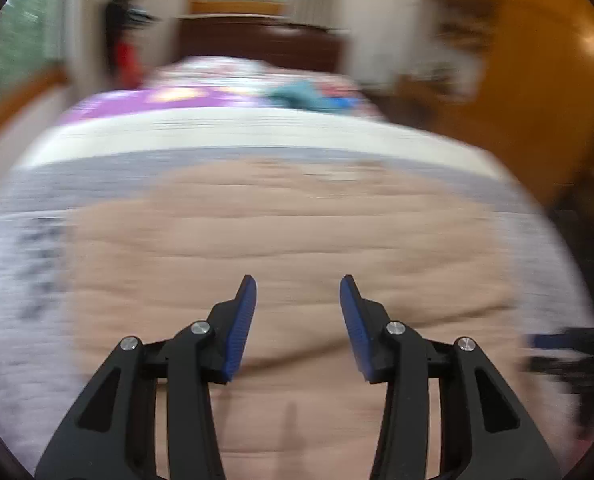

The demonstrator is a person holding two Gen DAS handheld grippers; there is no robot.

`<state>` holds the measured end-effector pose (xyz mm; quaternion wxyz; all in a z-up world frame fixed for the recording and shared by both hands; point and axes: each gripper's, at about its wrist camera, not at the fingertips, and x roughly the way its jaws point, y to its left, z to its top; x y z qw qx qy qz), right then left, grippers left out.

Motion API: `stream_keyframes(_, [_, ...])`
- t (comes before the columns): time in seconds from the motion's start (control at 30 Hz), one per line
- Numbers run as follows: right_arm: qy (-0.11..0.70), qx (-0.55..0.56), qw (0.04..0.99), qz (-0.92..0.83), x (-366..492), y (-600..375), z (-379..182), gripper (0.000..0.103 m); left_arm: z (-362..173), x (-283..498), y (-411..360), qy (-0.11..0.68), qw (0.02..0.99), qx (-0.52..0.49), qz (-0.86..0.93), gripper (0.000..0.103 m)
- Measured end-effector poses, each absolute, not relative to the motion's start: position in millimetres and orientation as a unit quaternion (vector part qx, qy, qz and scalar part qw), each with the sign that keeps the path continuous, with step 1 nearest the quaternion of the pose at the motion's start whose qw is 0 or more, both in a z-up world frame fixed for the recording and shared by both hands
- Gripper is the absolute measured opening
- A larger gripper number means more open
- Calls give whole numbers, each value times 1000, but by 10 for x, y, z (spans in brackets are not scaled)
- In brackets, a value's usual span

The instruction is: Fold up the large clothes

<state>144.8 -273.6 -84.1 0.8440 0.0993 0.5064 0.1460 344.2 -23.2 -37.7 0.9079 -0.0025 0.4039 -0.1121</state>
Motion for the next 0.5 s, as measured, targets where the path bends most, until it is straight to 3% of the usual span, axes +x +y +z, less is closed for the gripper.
stream_keyframes(0.3, [528,104,822,186,2358,-1974,-742,56,-1059,3942,401,493,869,-31,-41,39])
stream_keyframes(0.5, [549,116,809,176,2803,-1707,-915,53,-1206,4006,392,496,865,-44,-58,39])
